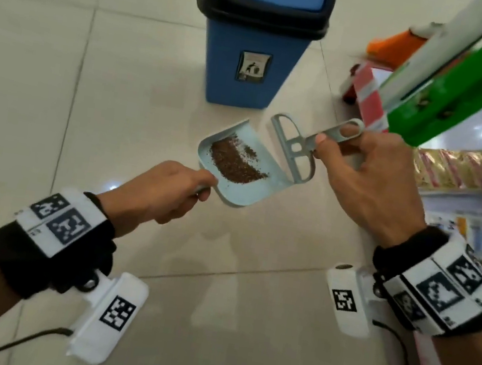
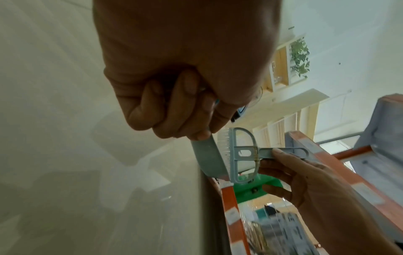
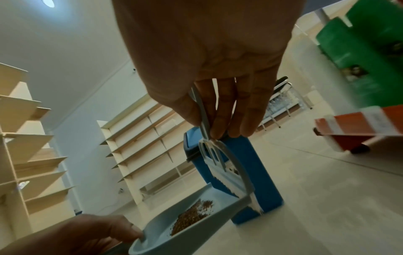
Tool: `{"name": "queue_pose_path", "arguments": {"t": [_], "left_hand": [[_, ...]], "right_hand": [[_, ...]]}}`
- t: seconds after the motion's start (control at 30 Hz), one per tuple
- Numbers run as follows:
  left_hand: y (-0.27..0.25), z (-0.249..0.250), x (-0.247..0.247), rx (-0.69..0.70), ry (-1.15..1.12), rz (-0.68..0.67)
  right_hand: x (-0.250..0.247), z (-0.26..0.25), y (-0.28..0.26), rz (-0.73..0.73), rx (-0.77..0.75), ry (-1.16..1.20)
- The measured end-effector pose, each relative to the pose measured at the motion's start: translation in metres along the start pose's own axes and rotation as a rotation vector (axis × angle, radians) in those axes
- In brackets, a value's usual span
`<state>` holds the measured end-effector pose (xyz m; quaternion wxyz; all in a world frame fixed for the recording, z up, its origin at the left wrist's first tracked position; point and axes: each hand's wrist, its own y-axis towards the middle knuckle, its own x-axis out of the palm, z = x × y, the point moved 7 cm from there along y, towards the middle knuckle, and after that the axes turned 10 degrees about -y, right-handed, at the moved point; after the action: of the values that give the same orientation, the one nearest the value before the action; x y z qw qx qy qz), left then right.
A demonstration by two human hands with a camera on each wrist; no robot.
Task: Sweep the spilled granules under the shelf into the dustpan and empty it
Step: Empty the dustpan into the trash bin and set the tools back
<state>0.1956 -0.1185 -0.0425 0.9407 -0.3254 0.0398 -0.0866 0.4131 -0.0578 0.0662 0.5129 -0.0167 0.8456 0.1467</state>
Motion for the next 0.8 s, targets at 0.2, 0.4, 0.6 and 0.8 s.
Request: {"name": "queue_pose_path", "arguments": {"t": [0.2,0.4,0.6,0.8], "left_hand": [[-0.007,0.079,-0.023,0.025,-0.003,0.028],[-0.009,0.162,-0.034,-0.002,-0.068,0.046],[0.014,0.207,-0.044,-0.094,-0.275,-0.016],[0.043,0.228,-0.060,-0.235,-0.452,-0.047]], "right_hand": [[-0.038,-0.022,0.067,0.060,-0.072,-0.035],[-0.075,-0.050,0.131,0.017,-0.137,-0.042],[-0.083,-0.060,0.189,-0.025,-0.130,-0.112],[-0.070,-0.069,0.220,-0.134,-0.131,-0.158]]}}
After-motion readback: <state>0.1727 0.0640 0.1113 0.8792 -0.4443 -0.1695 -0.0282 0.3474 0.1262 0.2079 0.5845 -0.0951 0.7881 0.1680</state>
